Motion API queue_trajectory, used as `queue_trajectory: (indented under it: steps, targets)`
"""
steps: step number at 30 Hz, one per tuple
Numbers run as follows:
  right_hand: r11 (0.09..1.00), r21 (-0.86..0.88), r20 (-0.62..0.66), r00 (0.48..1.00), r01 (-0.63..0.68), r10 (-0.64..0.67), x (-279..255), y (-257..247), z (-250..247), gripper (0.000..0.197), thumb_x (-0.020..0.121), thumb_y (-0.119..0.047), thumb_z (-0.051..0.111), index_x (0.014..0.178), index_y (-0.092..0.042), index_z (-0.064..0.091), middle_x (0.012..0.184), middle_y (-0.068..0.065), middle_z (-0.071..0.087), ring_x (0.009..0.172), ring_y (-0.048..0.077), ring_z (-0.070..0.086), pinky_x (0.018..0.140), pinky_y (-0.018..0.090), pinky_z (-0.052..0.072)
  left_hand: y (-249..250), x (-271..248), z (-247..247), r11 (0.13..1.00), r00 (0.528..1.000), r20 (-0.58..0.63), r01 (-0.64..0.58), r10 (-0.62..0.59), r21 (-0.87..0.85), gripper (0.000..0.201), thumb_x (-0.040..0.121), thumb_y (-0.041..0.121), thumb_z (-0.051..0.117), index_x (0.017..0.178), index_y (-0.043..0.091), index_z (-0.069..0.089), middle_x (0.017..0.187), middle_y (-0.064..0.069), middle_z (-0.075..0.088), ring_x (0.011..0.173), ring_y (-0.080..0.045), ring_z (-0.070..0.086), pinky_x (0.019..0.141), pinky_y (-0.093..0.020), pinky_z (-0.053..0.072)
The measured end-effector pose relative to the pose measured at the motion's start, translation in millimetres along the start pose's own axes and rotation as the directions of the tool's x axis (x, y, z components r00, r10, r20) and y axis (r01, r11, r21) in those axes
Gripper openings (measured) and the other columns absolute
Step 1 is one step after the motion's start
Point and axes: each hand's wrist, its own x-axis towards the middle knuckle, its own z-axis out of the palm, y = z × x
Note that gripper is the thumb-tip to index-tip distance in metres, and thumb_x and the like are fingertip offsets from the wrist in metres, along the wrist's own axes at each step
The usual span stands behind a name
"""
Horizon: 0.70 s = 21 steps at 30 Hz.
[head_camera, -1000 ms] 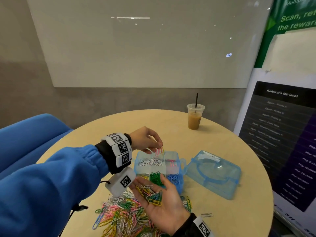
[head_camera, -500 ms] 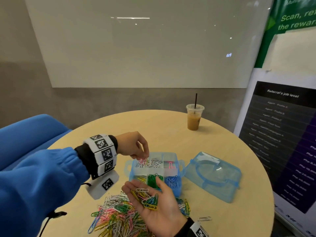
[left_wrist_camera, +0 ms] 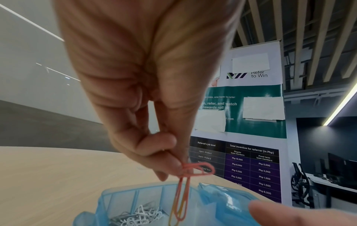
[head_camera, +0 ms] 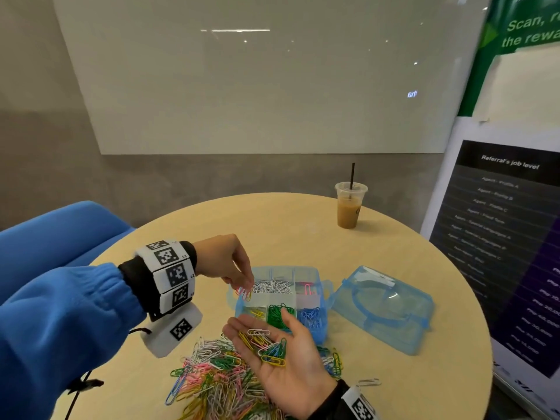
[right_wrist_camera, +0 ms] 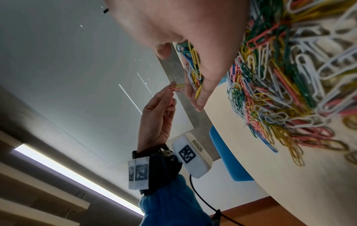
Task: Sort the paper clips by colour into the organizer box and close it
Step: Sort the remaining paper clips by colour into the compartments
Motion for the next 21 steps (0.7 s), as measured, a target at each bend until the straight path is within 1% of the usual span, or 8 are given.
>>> queue_trajectory:
  steps: [3,8,10,13,14,16,18,21]
  targets:
    - [1.0,-0.018,-0.005,1.0,-0.002,0.002,1,0,-1,0.071,0.102,-0.045,0.035,0.107,0.021,0.063,0.117,0.034,0.062,0.109,0.045,0.063,0.082,0.047,0.057,2,-1,-2,1.0,1.0,0.01,0.008,-0.008,0.014,0.011,0.08,0.021,0.079,0.089,0.015,0.079,0.066,0.008,0.071,0.056,0.002,0.06,0.059,-0.012,0.047]
    - [1.0,-0.029,-0.007,1.0,-0.002,0.002,0,-1,-1,0.072,0.102,-0.046,0.036,0.108,0.021,0.063,0.118,0.035,0.061,0.11,0.045,0.062,0.088,0.046,0.055,9,4,-5,1.0,1.0,-0.008,-0.013,0.013,-0.006,0.007,0.079,0.02,0.08,0.086,0.018,0.078,0.084,-0.006,0.076,0.058,0.001,0.061,0.058,-0.012,0.048]
    - [1.0,-0.03,-0.012,1.0,-0.003,0.003,0,-1,-1,0.072,0.102,-0.046,0.036,0.109,0.021,0.062,0.118,0.035,0.061,0.112,0.045,0.061,0.089,0.046,0.054,11,5,-5,1.0,0.999,-0.023,-0.027,0.027,-0.002,0.007,0.078,0.019,0.08,0.085,0.018,0.079,0.089,-0.007,0.076,0.058,0.0,0.061,0.057,-0.012,0.048]
    - [1.0,-0.014,-0.015,1.0,-0.001,0.001,1,-1,-1,0.072,0.102,-0.045,0.036,0.111,0.021,0.06,0.119,0.036,0.06,0.114,0.046,0.059,0.086,0.047,0.056,10,4,-4,0.999,0.999,-0.012,-0.033,0.033,-0.013,0.005,0.078,0.017,0.081,0.081,0.018,0.077,0.094,-0.006,0.076,0.057,0.0,0.062,0.057,-0.012,0.048]
    - [1.0,-0.011,-0.018,1.0,-0.003,0.003,2,-1,-1,0.072,0.102,-0.045,0.036,0.111,0.022,0.06,0.119,0.036,0.06,0.114,0.046,0.059,0.088,0.048,0.055,8,3,-3,0.999,0.999,-0.008,-0.036,0.036,-0.024,0.004,0.078,0.017,0.081,0.08,0.019,0.077,0.095,-0.007,0.076,0.058,-0.001,0.062,0.057,-0.012,0.048]
    - [1.0,-0.012,-0.021,1.0,-0.008,0.008,2,0,0,0.071,0.102,-0.044,0.037,0.112,0.023,0.059,0.119,0.037,0.059,0.115,0.047,0.058,0.094,0.049,0.051,8,3,-3,0.996,0.999,-0.03,-0.047,0.045,-0.077,0.004,0.08,0.015,0.079,0.08,0.018,0.077,0.093,-0.009,0.076,0.061,-0.003,0.063,0.059,-0.013,0.049]
    - [1.0,-0.003,-0.018,1.0,-0.014,0.013,1,0,0,0.07,0.101,-0.043,0.039,0.113,0.024,0.058,0.119,0.038,0.058,0.116,0.048,0.057,0.098,0.05,0.047,13,10,-3,0.988,0.995,-0.08,-0.071,0.06,-0.14,0.005,0.082,0.01,0.076,0.08,0.015,0.076,0.085,-0.008,0.075,0.061,-0.002,0.062,0.059,-0.012,0.048]
    - [1.0,-0.006,-0.028,1.0,-0.013,0.013,-1,0,1,0.069,0.101,-0.043,0.041,0.113,0.023,0.058,0.118,0.038,0.059,0.114,0.048,0.058,0.097,0.049,0.048,25,31,0,0.978,0.991,-0.121,-0.079,0.057,-0.192,0.001,0.083,0.01,0.075,0.083,0.011,0.075,0.076,-0.008,0.071,0.06,-0.004,0.063,0.06,-0.014,0.051]
